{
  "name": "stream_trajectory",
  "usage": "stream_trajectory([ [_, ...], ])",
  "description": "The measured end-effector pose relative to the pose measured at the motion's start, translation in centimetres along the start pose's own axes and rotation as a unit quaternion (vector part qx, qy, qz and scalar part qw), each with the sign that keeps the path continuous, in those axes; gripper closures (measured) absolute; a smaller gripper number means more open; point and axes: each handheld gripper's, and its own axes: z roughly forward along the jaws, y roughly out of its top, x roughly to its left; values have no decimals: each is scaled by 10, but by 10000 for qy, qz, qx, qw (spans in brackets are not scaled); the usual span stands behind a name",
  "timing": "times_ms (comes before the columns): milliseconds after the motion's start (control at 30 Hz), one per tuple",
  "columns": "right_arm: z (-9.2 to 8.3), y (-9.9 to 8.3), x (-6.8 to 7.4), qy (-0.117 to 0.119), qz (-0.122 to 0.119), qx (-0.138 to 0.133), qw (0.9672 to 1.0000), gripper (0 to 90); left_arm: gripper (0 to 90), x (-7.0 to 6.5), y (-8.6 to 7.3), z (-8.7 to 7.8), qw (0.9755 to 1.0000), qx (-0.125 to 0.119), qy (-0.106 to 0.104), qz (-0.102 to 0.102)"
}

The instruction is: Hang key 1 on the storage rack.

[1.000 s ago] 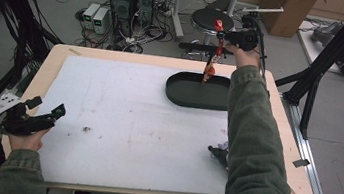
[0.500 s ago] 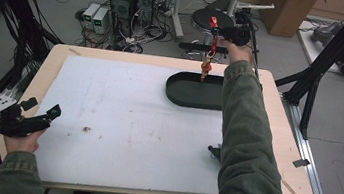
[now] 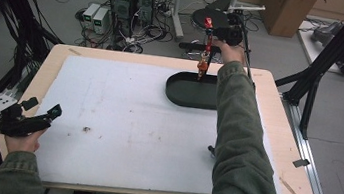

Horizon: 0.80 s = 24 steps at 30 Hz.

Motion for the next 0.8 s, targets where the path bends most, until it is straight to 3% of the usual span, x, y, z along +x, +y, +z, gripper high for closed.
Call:
stream_trajectory([
  [200, 8, -2, 1, 103, 31, -16, 9999, 733, 18, -1, 0, 2, 10000, 41, -9, 27],
  [267, 7, -2, 0, 264, 72, -64, 9996, 551, 18, 0, 0, 2, 10000, 28, -9, 16],
  [467, 0, -1, 0, 534, 150, -19, 9985, 217, 18, 0, 1, 2, 10000, 21, -22, 17],
  [600, -2, -2, 4, 493, 181, 151, 9985, 5, 18, 0, 0, 3, 10000, 24, -36, 14],
  [700, -8, -2, 11, 252, 35, 129, 9996, 4, 18, 0, 1, 3, 10000, 31, -38, 39],
  [800, -17, 0, 15, 338, 6, 40, 9994, 4, 17, 0, 1, 4, 10000, 14, -43, 38],
])
